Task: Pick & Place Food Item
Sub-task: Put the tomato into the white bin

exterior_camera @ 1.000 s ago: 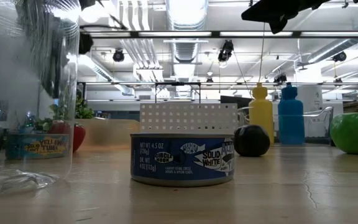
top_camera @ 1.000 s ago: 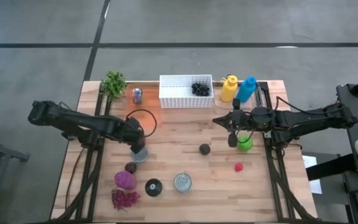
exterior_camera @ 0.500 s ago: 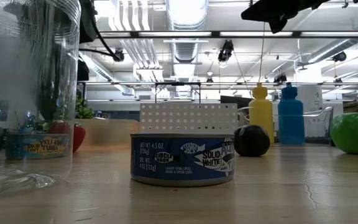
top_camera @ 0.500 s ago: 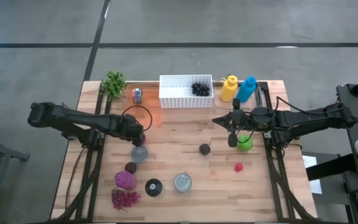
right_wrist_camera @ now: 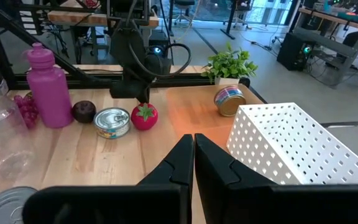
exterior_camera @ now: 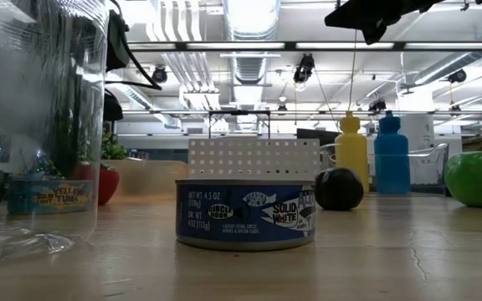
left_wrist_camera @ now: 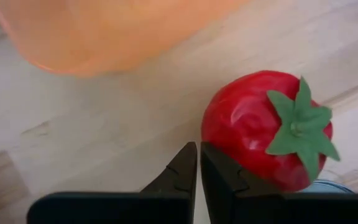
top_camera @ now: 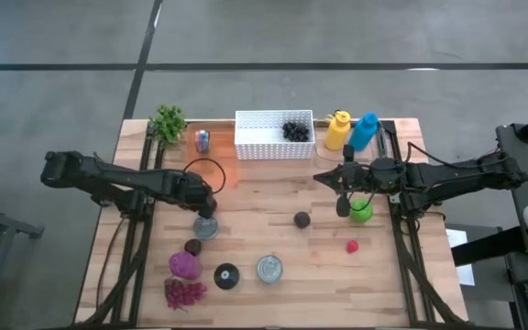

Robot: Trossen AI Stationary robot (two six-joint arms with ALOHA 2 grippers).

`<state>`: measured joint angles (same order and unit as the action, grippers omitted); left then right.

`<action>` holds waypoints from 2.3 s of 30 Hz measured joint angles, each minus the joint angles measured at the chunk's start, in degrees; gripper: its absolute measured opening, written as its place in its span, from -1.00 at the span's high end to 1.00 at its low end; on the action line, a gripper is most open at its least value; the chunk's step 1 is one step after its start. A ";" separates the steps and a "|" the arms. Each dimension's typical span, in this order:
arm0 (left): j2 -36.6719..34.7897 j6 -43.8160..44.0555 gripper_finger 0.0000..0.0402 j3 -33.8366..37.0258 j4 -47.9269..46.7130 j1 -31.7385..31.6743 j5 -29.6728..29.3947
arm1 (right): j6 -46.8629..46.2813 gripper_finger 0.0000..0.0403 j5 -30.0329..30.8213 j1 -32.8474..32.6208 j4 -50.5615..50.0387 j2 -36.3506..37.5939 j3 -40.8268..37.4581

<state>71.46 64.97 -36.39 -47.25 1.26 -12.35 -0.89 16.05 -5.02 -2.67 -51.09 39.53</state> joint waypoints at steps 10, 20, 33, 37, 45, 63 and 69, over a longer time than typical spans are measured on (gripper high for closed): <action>4.93 -2.70 0.87 0.38 8.50 0.00 1.12 | 0.02 0.96 0.01 0.02 0.17 0.00 0.00; 10.08 -6.45 0.87 -0.31 18.58 0.00 1.91 | 0.04 0.96 0.10 0.02 0.17 0.00 0.00; 10.53 -13.55 0.87 -5.03 18.73 0.00 0.80 | 0.05 0.96 0.09 0.02 0.09 0.00 0.00; 10.34 -13.81 0.87 -5.85 14.95 0.00 0.08 | 0.07 0.96 0.07 0.02 0.03 0.00 0.00; 10.34 -12.07 0.87 -6.42 11.44 0.00 -2.54 | 0.04 0.96 -0.02 0.02 -0.09 0.00 0.00; 18.00 -15.45 0.87 -8.41 17.24 0.07 2.07 | -0.02 0.96 -0.02 0.02 -0.09 0.00 0.00; 21.80 -18.55 0.87 -12.97 17.30 0.04 2.37 | -0.10 0.96 -0.02 0.01 -0.14 0.00 0.00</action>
<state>93.27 46.42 -49.35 -29.95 1.30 -9.98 -0.98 16.03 -5.01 -2.81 -51.09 39.53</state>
